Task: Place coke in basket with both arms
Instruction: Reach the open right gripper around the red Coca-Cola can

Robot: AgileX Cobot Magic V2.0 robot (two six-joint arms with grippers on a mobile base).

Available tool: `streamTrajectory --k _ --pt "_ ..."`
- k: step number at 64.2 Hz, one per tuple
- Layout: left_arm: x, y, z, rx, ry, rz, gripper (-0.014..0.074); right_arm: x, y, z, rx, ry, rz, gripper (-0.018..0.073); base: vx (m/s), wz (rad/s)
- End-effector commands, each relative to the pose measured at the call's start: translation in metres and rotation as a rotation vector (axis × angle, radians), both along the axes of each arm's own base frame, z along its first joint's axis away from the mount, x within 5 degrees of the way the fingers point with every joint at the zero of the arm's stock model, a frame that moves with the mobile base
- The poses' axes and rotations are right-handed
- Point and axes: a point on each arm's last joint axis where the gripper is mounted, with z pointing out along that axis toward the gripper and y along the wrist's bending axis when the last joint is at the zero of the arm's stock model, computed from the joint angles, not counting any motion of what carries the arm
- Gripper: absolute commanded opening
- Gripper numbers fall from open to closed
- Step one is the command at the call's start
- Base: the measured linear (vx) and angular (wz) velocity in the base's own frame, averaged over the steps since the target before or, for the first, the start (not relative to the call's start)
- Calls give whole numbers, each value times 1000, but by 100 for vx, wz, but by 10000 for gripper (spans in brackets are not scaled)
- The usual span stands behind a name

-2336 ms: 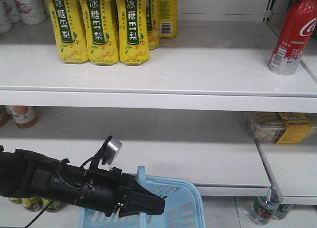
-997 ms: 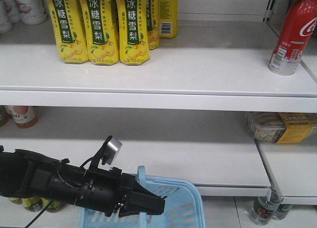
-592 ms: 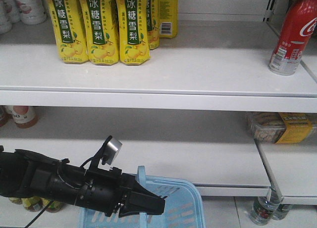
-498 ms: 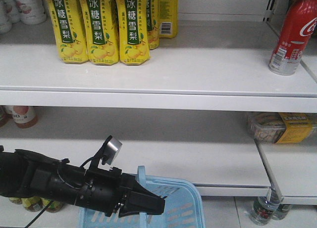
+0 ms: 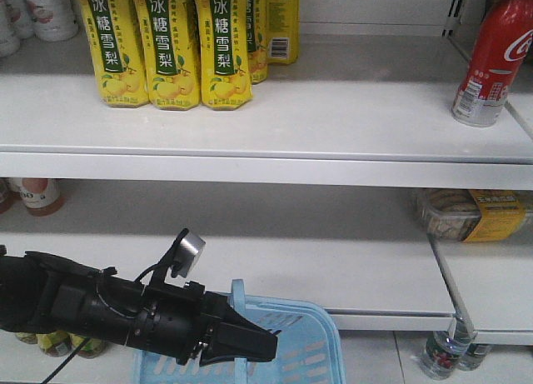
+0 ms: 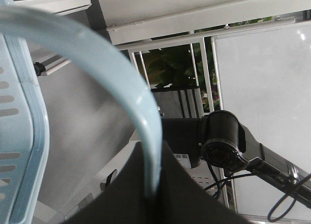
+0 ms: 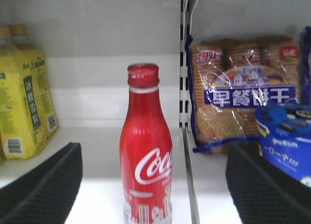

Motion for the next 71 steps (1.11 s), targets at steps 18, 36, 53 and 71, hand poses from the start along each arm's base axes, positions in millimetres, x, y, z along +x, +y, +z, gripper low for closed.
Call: streamTrajectory --k 18,36,53,71 --pt "0 -3 29 -160 -22 18 -6 23 2 21 -13 -80 10 591 0 0" --pt "0 -3 29 -160 -22 18 -6 39 18 28 -55 -111 76 591 0 0" --pt "0 -3 29 -160 -22 18 -6 44 9 33 -70 -133 34 591 0 0" --pt "0 -3 29 -160 -22 18 -6 60 10 26 -66 -132 41 591 0 0"
